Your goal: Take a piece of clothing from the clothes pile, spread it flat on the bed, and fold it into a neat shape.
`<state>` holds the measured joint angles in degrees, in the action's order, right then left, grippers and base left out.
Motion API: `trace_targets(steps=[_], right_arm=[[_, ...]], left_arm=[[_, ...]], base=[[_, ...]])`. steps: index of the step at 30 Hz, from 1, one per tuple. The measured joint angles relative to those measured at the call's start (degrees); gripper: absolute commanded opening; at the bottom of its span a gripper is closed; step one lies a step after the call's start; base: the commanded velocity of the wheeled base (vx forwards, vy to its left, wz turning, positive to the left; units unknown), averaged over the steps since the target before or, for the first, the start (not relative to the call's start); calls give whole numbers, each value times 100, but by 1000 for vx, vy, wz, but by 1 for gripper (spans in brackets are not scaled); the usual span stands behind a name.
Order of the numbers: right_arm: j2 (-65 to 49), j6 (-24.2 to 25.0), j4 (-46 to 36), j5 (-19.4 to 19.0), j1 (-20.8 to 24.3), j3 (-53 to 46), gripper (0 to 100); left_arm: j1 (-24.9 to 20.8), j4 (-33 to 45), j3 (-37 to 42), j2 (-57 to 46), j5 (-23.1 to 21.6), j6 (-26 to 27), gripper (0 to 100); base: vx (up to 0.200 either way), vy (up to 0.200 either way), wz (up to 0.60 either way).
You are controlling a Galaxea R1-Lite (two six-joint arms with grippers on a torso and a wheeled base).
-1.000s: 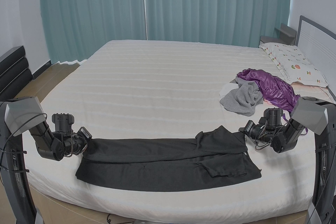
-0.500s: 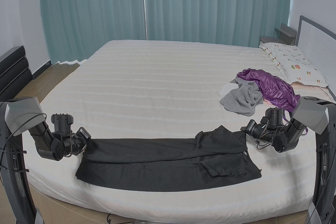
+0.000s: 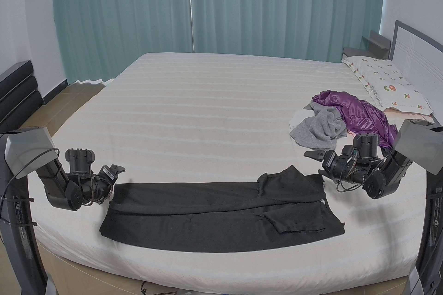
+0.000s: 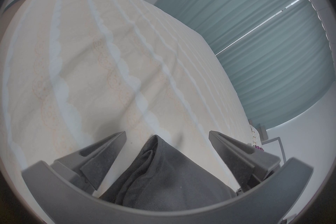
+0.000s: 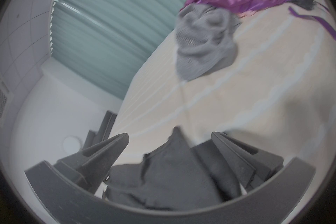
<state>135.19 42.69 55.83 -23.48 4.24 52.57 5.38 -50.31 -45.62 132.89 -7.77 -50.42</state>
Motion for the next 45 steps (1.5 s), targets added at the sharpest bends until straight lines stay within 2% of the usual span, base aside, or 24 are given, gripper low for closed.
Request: trace_targets(steps=[2,4,11,20,21,32,39,45], right_arm=[[-162,-38,16,-252,135,-188,100],[-251,-90,24,-334,223,-290,100],[-66,-591,28,-372,208,-288,100],[288,-892,16,-369,132,-166,100],[317,-972,5,-369,132,-166,0],[414,-1560,27,-350,52,-434,0],[297,-1538,126,-413,-33,-646,0],[128,-1536,295,-635,-94,-1024,0]], left_arm=[[21,1,4,-12,-9,-73,100],[35,1,15,-26,-13,-115,100],[51,6,44,-63,-13,-148,100],[51,1,45,-72,-6,-150,100],[49,0,45,-72,-6,-150,100],[44,-2,45,-72,-4,-144,100],[40,0,45,-72,-4,-141,100],[44,-2,45,-72,-6,-141,100]], base=[[0,0,0],[0,0,0],[0,0,0],[0,0,0],[0,0,0],[0,0,0],[0,0,0],[0,0,0]])
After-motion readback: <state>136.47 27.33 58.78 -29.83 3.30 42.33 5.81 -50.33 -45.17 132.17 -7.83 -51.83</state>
